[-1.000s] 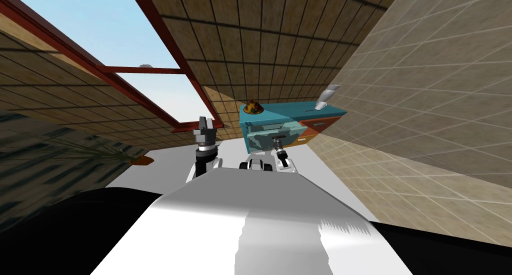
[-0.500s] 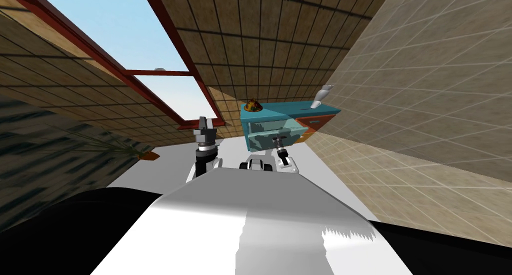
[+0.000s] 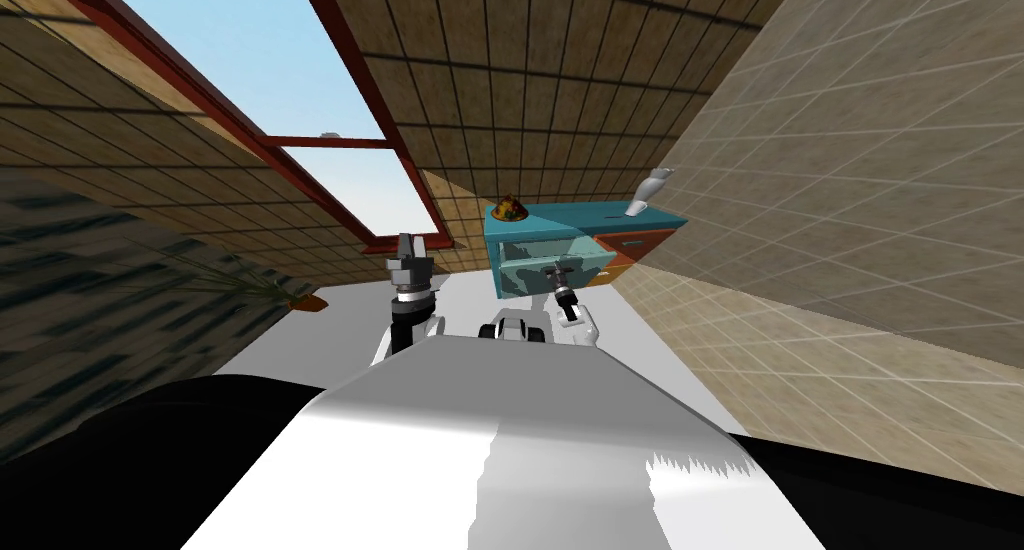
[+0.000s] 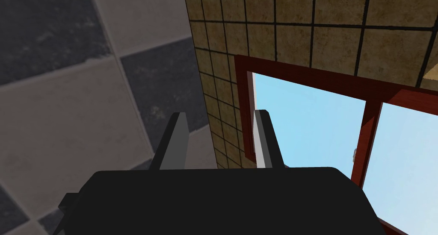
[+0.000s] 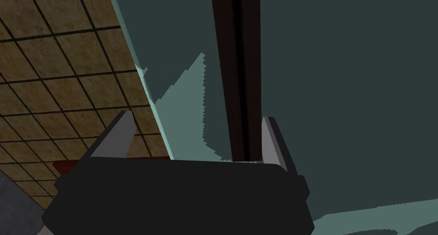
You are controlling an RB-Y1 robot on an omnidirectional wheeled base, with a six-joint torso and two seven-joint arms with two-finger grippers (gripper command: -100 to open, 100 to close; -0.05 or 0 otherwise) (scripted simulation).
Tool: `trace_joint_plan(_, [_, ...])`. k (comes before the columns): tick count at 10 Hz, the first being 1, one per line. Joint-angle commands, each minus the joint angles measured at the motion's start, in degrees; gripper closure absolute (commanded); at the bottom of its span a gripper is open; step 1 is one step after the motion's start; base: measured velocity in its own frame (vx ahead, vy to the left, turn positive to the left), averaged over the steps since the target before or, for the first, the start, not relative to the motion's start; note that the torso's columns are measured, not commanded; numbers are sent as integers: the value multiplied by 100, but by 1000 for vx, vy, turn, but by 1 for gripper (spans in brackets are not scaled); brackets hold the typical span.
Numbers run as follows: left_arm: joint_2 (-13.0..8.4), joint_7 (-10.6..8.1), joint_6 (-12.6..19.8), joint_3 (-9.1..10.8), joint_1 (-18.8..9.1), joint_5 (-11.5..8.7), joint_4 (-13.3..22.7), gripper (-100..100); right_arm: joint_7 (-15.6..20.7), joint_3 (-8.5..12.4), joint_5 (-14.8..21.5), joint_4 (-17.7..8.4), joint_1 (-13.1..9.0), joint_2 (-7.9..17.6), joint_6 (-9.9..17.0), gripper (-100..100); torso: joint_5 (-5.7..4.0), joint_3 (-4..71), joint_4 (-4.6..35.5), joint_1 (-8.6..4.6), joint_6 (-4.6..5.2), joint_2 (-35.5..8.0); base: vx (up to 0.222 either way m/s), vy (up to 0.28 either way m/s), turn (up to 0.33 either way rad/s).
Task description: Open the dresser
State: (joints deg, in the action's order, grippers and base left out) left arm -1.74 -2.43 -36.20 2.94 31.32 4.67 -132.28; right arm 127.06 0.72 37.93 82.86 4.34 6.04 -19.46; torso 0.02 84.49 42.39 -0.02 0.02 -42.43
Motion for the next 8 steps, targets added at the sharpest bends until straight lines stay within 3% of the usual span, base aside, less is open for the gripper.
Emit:
trace_joint_plan(1, [0, 0, 0, 0, 0, 0, 0, 0, -242, -72, 46, 178, -211, 142, 406, -100, 10, -7, 22, 7, 3, -14, -62, -5, 44])
trace_joint_plan(2, [0, 0, 0, 0, 0, 0, 0, 0, -162, -66, 49, 89, -124, 70, 322, -100, 14, -13, 28, 13, 4, -23, -21, -2, 12])
trace_joint_plan(3, [0, 0, 0, 0, 1, 0, 0, 0, -164, -63, 53, 68, -128, 69, 341, 0, 10, -10, 18, 14, 3, -15, 0, 0, 0])
trace_joint_plan(8, [0, 0, 0, 0, 1, 0, 0, 0, -162, -68, 58, 35, -98, 70, 362, 0, 0, 5, -6, 4, -2, 10, 0, 0, 0])
